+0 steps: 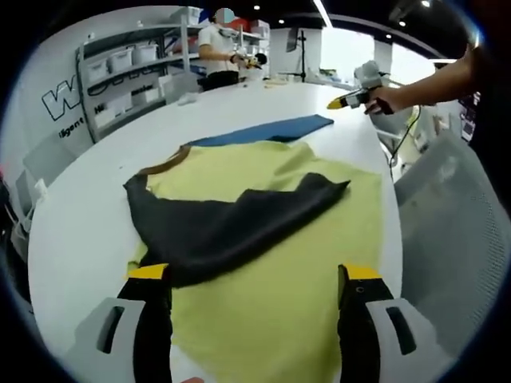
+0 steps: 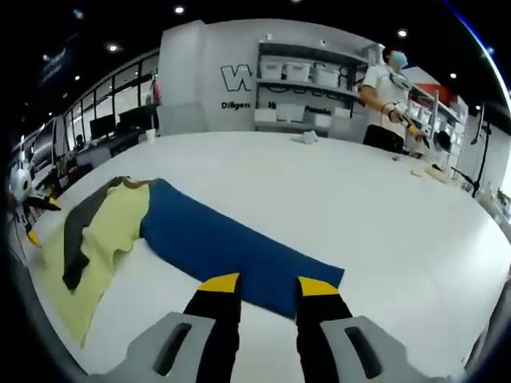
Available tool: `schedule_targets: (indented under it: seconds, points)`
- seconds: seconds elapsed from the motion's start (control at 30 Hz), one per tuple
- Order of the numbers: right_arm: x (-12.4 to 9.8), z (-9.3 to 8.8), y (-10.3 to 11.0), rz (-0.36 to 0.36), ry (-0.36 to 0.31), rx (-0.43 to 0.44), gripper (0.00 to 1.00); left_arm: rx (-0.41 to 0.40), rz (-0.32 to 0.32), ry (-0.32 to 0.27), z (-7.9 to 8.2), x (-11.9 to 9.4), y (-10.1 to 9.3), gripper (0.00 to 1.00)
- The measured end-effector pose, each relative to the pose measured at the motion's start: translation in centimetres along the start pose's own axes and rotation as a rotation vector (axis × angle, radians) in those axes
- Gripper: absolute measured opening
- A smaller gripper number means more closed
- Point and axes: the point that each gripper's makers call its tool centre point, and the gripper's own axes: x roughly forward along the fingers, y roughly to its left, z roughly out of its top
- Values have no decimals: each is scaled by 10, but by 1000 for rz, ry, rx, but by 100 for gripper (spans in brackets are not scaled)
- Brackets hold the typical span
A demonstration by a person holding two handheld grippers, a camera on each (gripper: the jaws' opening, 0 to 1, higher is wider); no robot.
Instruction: Fold the garment on the visible template until the final outline fits inside the template.
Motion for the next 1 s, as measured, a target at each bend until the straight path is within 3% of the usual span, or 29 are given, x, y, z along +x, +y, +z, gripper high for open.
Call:
schedule_targets:
  seconds: [0.43, 0.6, 0.83, 1.0]
  points:
    - [-1, -23, 7, 14, 29, 19, 21, 44, -59, -31, 32, 32, -30, 73]
    - [-3, -28, 12, 24, 34, 28, 21, 88, -107, -26, 38, 48, -54, 67]
    - [-5, -32, 14, 31, 39, 25, 21, 134, -126, -24, 43, 62, -67, 58]
    - [-6, -34, 19, 37, 43, 25, 20, 252, -112, -5, 43, 70, -68, 45]
